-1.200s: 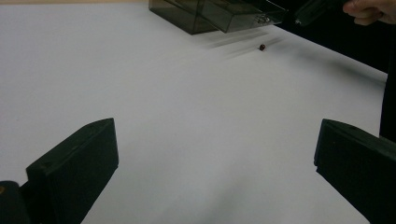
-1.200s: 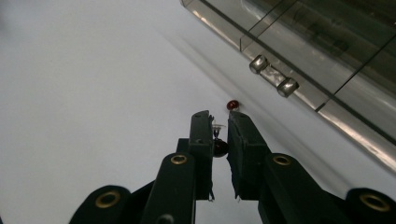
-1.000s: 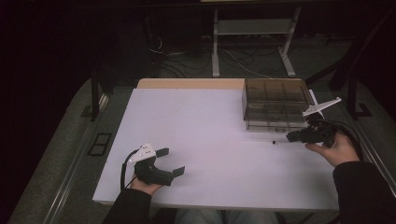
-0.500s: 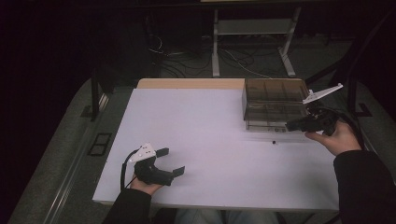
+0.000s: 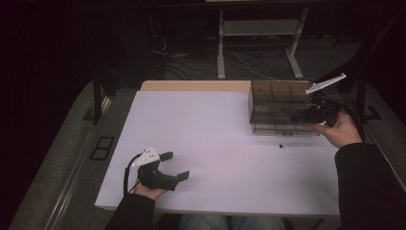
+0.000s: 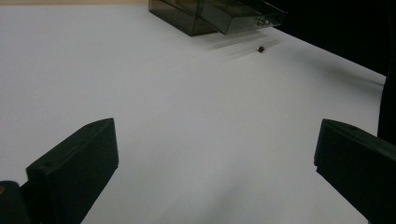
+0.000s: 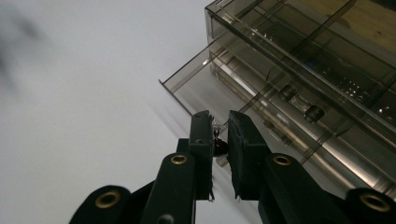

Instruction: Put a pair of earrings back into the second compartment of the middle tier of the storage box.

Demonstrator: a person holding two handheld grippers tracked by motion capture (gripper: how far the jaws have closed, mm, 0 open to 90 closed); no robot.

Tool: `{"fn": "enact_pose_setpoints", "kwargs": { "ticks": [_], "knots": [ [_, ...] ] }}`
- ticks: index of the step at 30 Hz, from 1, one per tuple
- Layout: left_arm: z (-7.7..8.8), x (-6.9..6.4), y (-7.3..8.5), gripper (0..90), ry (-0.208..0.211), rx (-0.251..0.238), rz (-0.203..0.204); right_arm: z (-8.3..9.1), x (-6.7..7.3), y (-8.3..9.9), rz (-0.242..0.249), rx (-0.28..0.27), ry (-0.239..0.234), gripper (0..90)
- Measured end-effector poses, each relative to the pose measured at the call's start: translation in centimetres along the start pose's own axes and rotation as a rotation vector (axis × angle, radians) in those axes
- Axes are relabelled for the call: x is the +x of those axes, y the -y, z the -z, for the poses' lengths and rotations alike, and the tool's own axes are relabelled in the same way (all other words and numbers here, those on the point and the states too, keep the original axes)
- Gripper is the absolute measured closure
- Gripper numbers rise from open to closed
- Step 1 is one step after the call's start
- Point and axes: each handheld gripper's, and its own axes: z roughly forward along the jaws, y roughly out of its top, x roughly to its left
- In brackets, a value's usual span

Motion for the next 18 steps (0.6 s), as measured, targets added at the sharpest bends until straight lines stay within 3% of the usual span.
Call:
{"fn": "enact_pose_setpoints", "kwargs": {
  "ticks": [8, 18],
  "knots": [
    [0.0, 0.0, 0.0, 0.0, -0.001, 0.0, -0.001, -2.4, -1.4, -0.3, -0.019, 0.033, 0.006, 79.2],
    [0.0, 0.0, 0.0, 0.0, 0.002, 0.002, -0.005, -4.3, -2.1, -0.3, -0.013, 0.082, 0.026, 79.2]
  ]
}}
